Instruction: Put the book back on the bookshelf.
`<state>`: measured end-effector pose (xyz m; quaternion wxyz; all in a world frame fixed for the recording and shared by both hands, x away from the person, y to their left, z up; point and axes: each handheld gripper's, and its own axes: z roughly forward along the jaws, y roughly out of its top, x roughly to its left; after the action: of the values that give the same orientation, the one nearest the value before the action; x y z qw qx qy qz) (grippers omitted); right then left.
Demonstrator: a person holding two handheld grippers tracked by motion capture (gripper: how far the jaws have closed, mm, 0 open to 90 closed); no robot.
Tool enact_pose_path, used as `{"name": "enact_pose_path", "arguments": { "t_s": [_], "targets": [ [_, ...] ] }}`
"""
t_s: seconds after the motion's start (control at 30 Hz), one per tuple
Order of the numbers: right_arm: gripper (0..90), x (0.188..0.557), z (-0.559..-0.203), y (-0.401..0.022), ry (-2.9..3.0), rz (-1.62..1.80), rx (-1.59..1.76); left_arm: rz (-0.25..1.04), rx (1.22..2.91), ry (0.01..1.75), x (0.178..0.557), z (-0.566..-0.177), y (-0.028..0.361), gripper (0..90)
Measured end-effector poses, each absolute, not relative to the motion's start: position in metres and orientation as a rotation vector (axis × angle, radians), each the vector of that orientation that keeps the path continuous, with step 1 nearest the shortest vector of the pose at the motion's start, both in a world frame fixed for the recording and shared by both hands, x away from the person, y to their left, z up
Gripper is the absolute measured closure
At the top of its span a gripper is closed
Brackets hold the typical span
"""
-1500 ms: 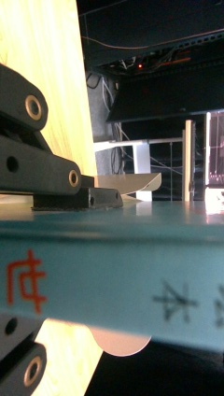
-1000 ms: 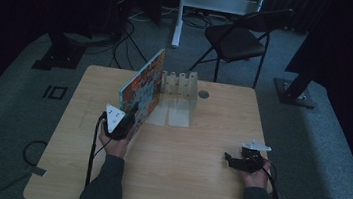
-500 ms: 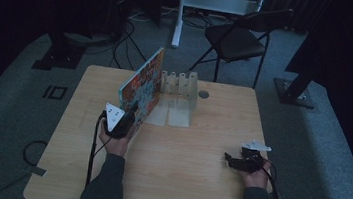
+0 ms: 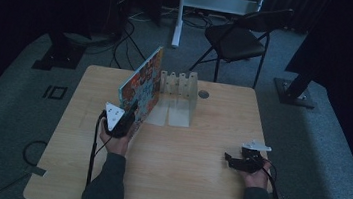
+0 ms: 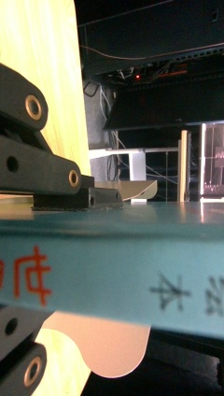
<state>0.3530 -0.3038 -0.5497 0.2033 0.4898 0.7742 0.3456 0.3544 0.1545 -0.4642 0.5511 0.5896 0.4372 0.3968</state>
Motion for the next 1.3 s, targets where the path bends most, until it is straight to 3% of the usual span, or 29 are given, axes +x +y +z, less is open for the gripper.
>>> {"name": "enact_pose_path", "arguments": {
  "t_s": [1.3],
  "targets": [
    [17.4, 0.3534, -0.5498, -0.3041, 2.162, 0.966, 1.362, 0.935, 1.401, 1.046, 0.3454, -0.4733, 0.1547, 80.8]
  ]
}}
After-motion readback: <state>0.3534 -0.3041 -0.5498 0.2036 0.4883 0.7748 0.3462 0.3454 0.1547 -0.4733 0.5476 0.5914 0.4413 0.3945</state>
